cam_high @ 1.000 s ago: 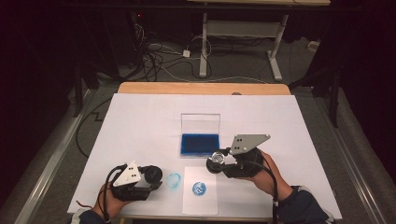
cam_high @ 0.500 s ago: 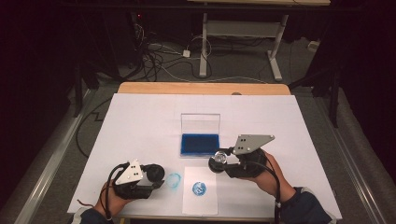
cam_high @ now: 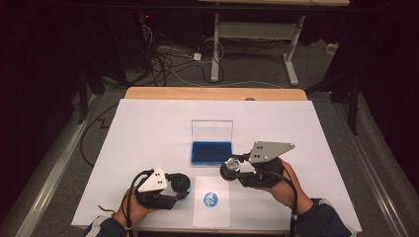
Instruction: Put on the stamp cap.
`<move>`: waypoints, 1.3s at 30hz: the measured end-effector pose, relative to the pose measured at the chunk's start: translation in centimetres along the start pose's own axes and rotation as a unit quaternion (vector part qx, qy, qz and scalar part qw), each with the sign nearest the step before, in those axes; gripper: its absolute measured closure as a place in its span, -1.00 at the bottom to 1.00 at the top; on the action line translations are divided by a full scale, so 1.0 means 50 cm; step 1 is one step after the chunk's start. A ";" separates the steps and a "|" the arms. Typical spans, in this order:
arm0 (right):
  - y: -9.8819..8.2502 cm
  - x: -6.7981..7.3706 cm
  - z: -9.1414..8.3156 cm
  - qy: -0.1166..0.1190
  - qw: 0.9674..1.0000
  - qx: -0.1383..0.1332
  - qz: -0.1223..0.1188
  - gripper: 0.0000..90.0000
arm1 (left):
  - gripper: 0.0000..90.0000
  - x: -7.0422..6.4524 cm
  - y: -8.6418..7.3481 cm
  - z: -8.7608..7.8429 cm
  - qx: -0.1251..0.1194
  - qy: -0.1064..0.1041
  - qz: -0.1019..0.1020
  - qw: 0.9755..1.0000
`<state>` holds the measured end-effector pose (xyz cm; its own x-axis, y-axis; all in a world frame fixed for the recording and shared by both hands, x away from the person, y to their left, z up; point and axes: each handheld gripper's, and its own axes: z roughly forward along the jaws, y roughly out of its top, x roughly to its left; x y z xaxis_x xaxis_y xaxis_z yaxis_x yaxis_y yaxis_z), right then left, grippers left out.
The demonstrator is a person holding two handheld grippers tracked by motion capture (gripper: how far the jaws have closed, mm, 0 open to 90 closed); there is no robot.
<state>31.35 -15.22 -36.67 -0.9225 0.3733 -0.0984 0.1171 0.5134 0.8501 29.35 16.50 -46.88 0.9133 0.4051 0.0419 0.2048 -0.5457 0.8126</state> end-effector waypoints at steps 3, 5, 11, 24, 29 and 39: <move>0.002 0.002 0.003 0.002 1.000 -0.001 -0.001 0.27 | -0.19 -0.010 0.012 0.018 -0.001 -0.015 0.006 1.000; 0.003 0.004 0.005 0.005 1.000 -0.002 -0.002 0.27 | -0.19 -0.016 0.020 0.029 0.000 -0.023 0.013 1.000; 0.005 0.013 0.016 0.016 1.000 -0.001 -0.006 0.27 | -0.19 -0.029 0.038 0.056 0.003 -0.042 0.022 0.999; 0.001 0.037 0.048 0.039 0.999 0.011 -0.013 0.27 | -0.19 -0.045 0.069 0.091 -0.008 -0.069 0.029 0.997; -0.001 0.045 0.059 0.048 0.999 0.016 -0.016 0.27 | -0.19 -0.045 0.076 0.095 -0.013 -0.072 0.026 0.997; -0.005 0.048 0.070 0.056 0.998 0.021 -0.018 0.27 | -0.19 -0.047 0.080 0.097 -0.017 -0.075 0.026 0.997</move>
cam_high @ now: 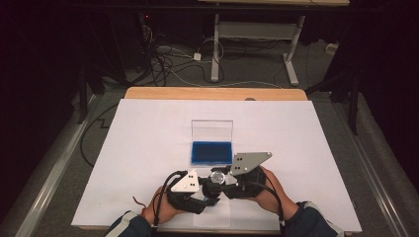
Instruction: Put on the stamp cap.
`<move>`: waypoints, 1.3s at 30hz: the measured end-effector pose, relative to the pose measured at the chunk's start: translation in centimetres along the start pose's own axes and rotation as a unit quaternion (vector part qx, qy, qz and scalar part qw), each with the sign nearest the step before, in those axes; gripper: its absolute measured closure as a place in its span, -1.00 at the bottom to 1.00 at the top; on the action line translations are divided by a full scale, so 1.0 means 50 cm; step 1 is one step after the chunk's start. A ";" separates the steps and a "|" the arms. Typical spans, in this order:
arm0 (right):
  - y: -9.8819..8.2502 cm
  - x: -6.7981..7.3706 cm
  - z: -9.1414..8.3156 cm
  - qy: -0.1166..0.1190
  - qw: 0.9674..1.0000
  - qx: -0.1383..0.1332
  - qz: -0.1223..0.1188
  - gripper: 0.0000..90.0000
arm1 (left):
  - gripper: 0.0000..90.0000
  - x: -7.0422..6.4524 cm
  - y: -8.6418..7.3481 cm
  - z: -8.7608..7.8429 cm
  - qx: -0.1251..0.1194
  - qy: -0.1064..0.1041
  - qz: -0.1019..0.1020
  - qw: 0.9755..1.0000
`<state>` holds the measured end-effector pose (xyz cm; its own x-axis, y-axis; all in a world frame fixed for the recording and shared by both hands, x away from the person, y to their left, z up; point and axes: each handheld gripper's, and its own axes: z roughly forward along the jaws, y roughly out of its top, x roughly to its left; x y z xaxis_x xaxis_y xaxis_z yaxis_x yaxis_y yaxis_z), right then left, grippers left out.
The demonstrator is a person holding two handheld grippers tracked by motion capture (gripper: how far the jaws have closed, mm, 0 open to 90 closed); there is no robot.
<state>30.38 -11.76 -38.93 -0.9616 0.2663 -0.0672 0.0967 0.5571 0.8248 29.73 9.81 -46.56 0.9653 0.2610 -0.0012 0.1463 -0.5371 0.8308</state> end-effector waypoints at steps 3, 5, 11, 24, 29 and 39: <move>0.000 0.001 0.003 0.002 1.000 0.000 0.000 0.27 | -0.19 0.001 -0.001 0.001 0.002 -0.001 -0.001 1.000; -0.001 0.001 0.004 0.002 1.000 0.001 0.000 0.27 | -0.19 0.000 -0.001 0.002 0.003 -0.002 -0.002 1.000; 0.000 0.006 0.007 0.007 1.000 0.003 -0.005 0.27 | -0.19 0.000 -0.002 0.005 0.003 -0.002 -0.004 1.000; -0.004 0.007 0.016 0.016 1.000 0.014 -0.008 0.27 | -0.19 0.001 -0.003 0.007 0.007 -0.005 -0.005 1.000; -0.005 0.007 0.016 0.017 1.000 0.005 -0.006 0.27 | -0.19 0.001 -0.004 0.006 -0.003 -0.010 -0.010 1.000; -0.007 0.006 0.015 0.021 0.999 -0.035 0.008 0.27 | -0.19 0.005 -0.006 0.000 -0.023 -0.016 -0.019 0.999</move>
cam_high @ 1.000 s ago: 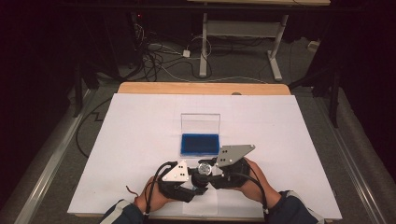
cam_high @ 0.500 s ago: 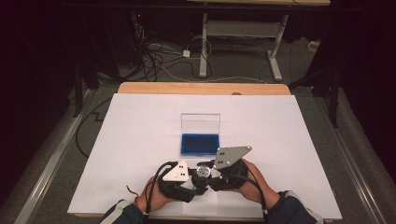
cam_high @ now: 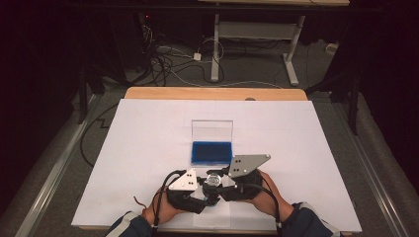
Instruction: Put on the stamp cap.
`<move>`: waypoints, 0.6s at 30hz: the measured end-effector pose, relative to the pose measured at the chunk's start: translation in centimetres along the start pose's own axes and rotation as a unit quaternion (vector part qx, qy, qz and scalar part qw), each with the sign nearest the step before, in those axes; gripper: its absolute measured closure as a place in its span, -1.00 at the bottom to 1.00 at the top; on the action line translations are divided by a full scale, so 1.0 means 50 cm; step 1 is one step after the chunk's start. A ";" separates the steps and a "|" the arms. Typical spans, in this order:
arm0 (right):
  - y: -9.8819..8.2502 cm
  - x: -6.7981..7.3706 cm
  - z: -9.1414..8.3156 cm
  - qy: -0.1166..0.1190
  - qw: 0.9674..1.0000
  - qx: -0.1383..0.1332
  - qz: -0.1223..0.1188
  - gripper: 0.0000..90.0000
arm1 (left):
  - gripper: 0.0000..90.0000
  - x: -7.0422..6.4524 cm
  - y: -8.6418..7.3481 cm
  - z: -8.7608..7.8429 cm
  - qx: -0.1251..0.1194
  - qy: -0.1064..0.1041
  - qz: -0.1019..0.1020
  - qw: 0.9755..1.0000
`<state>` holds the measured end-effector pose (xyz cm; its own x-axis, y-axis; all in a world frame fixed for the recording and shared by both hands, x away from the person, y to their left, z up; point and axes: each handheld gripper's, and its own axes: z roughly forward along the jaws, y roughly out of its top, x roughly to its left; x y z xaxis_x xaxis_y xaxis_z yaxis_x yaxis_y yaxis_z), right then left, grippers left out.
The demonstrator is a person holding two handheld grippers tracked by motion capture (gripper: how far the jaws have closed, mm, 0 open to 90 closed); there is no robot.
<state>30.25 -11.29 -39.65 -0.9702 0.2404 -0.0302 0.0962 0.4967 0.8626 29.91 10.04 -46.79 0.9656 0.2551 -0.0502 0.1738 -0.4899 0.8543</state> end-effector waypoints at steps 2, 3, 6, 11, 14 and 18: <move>-0.001 0.000 0.002 0.000 1.000 0.000 0.000 0.27 | -0.19 0.000 0.000 -0.001 -0.002 0.001 0.000 1.000; -0.001 0.000 0.003 0.000 1.000 0.000 0.000 0.27 | -0.19 0.000 0.000 -0.001 -0.001 0.001 0.001 1.000; -0.002 0.001 0.003 0.002 1.000 0.002 -0.001 0.27 | -0.19 -0.001 0.000 -0.002 -0.002 0.000 0.001 1.000; -0.003 0.001 0.002 0.002 1.000 0.010 -0.008 0.27 | -0.19 -0.002 0.000 -0.001 0.003 0.004 0.003 1.000; -0.004 0.000 0.003 0.003 1.000 0.010 -0.006 0.27 | -0.19 -0.002 0.000 0.000 0.005 0.004 0.003 1.000; -0.005 -0.001 0.004 0.003 1.000 0.016 -0.005 0.27 | -0.19 -0.002 0.000 0.001 0.011 0.010 0.003 1.000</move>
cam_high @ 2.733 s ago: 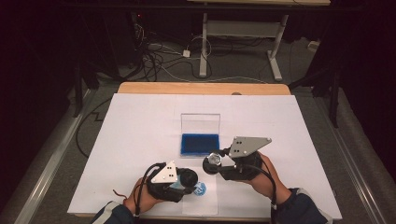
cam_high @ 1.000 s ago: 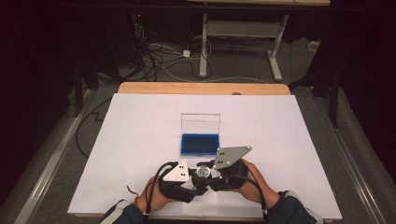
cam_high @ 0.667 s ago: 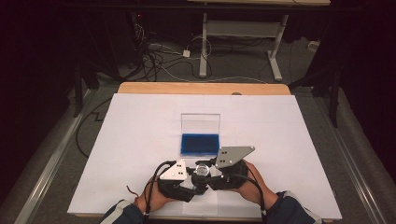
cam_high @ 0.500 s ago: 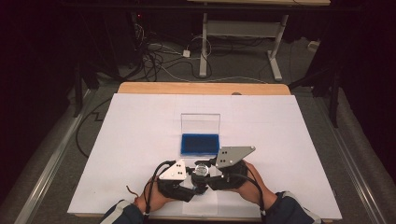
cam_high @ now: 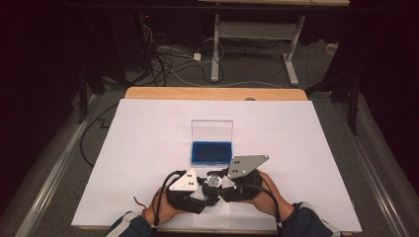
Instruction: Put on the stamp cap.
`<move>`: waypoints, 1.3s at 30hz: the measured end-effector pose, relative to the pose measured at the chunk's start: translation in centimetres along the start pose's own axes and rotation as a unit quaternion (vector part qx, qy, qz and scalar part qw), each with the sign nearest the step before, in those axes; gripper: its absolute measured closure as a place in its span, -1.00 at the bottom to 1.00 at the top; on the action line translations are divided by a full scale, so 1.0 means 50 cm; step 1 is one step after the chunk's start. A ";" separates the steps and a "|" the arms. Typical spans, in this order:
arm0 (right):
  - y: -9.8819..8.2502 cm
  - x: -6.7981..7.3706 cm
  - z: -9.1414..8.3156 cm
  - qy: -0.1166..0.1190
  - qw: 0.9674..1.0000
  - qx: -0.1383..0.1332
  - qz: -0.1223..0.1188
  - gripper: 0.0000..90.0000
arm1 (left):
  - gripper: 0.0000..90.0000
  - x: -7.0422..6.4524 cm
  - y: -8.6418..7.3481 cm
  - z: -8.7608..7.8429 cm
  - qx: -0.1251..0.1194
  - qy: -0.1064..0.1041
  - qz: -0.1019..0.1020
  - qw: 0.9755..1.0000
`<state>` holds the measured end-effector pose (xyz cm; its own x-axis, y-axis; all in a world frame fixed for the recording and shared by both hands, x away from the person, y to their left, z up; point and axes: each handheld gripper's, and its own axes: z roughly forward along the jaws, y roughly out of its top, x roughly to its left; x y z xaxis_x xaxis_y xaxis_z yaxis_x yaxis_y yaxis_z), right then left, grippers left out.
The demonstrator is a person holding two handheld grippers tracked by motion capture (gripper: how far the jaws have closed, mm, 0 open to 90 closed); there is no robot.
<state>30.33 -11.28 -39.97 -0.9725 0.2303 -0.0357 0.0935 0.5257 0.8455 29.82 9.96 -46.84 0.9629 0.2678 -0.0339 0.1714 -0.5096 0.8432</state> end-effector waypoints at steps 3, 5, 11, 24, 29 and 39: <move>0.000 0.001 0.001 0.000 1.000 0.003 0.000 0.27 | -0.19 -0.001 0.000 0.001 0.002 0.000 0.001 1.000; -0.001 0.001 0.003 0.000 1.000 0.006 0.000 0.27 | -0.19 -0.001 -0.001 0.002 0.005 0.002 0.002 1.000; -0.001 0.002 0.005 0.000 1.000 0.014 -0.001 0.27 | -0.19 -0.003 -0.001 0.004 0.014 0.003 0.002 1.000; -0.007 0.003 0.013 0.004 1.000 0.026 -0.004 0.27 | -0.19 -0.007 0.000 0.009 0.034 0.011 0.004 0.999; -0.008 0.002 0.015 0.006 1.000 0.028 -0.002 0.27 | -0.18 -0.007 -0.001 0.009 0.036 0.016 0.005 0.999; -0.009 0.002 0.015 0.008 1.000 0.026 0.002 0.27 | -0.19 -0.007 0.000 0.007 0.035 0.015 0.009 0.999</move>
<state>30.33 -10.88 -40.75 -0.9755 0.2189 -0.0231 0.1078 0.5667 0.8169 29.55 9.58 -47.00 0.9597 0.2812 -0.0019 0.1687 -0.5706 0.8037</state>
